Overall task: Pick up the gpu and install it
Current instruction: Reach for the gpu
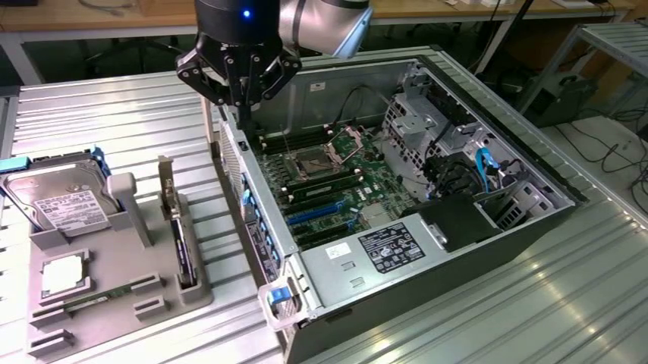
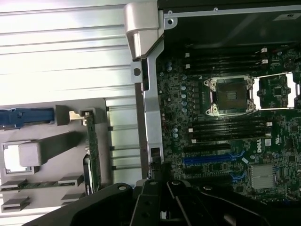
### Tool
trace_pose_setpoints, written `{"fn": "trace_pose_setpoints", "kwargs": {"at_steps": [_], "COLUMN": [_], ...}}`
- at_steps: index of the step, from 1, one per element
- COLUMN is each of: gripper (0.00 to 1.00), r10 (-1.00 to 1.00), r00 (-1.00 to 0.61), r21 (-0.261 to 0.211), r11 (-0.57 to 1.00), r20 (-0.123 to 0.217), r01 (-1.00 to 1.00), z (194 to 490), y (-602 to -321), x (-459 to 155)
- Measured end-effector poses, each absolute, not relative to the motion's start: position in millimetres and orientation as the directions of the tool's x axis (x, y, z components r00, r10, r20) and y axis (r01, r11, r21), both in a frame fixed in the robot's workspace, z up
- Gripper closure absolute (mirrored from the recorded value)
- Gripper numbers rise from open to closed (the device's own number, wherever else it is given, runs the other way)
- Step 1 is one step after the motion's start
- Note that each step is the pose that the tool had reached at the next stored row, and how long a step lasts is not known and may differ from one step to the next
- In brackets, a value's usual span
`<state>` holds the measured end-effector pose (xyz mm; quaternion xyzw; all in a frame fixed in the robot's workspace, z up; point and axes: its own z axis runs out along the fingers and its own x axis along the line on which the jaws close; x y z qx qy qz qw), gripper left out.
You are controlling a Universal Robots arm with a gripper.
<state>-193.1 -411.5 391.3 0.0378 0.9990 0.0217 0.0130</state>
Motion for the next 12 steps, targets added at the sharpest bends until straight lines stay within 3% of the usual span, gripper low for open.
{"fn": "trace_pose_setpoints", "kwargs": {"at_steps": [12], "gripper": [0.89], "r10": [0.076], "r00": [-0.997], "r21": [0.044], "r11": [0.996], "r20": [-0.024], "r01": [0.075], "z": [391.0], "y": [-413.7], "x": [-199.8]}}
